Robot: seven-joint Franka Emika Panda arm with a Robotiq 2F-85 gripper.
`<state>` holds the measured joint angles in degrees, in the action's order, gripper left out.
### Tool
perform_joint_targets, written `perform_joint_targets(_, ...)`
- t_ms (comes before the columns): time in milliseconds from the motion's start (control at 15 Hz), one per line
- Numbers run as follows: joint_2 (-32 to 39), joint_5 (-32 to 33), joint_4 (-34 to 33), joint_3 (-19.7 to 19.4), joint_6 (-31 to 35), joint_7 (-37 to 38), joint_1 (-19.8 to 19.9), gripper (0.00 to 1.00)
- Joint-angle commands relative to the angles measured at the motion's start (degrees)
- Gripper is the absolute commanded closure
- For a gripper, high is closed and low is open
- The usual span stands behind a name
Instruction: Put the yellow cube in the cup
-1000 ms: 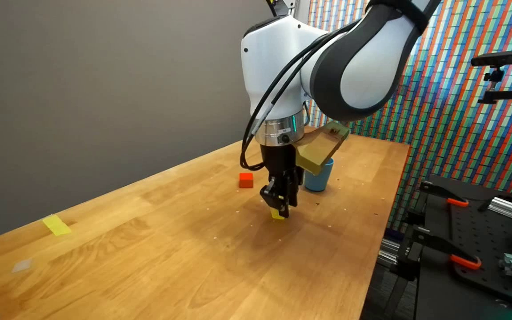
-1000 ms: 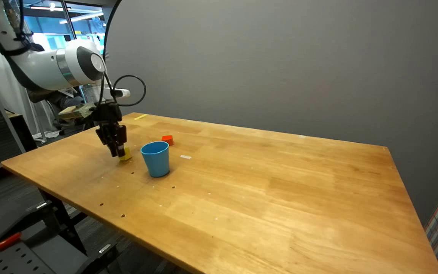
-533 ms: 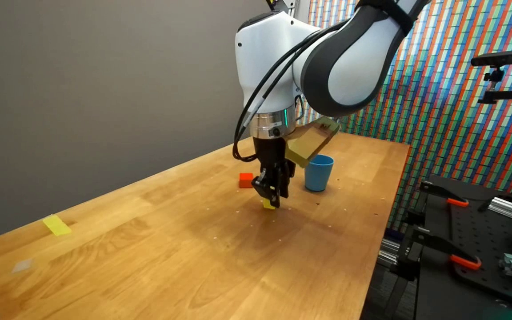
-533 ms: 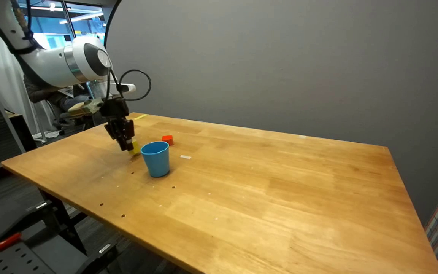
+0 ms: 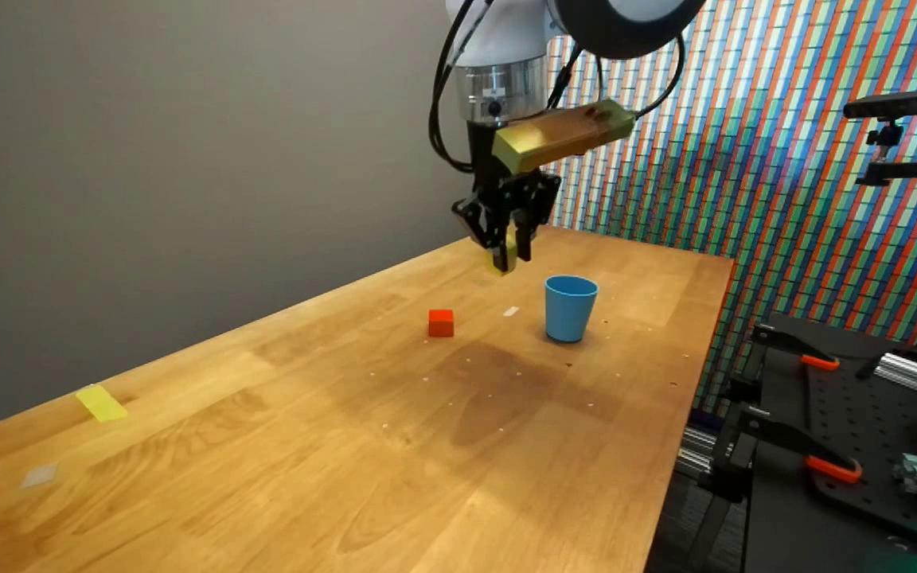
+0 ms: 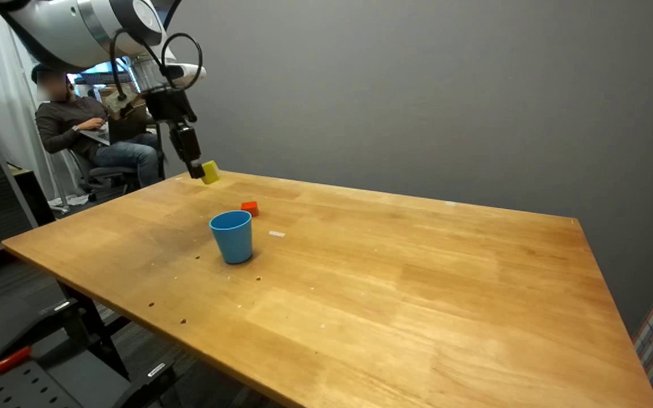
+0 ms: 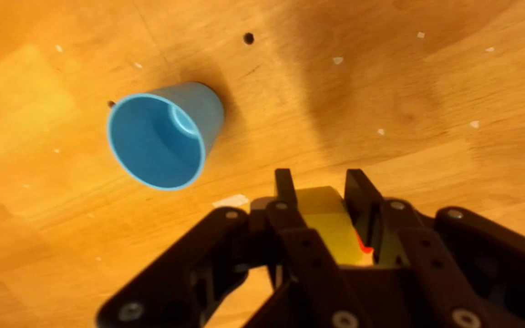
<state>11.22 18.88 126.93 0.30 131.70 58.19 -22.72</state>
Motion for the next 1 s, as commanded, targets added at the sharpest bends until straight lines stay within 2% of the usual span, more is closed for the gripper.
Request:
perform_joint_targets(0,-7.48,-4.13,5.42,2.18,-5.84,4.79,4.47,0.85)
perform_joint_targets(400,-10.39,-5.94,9.41,2.32,-4.41,9.93,10.89,0.85)
perform_joint_targets(667,-8.91,-6.4,8.79,2.12,-3.4,9.51,13.8,0.85)
perform_joint_targets(933,-6.81,-9.34,7.72,2.33,-2.48,7.18,14.95,0.85)
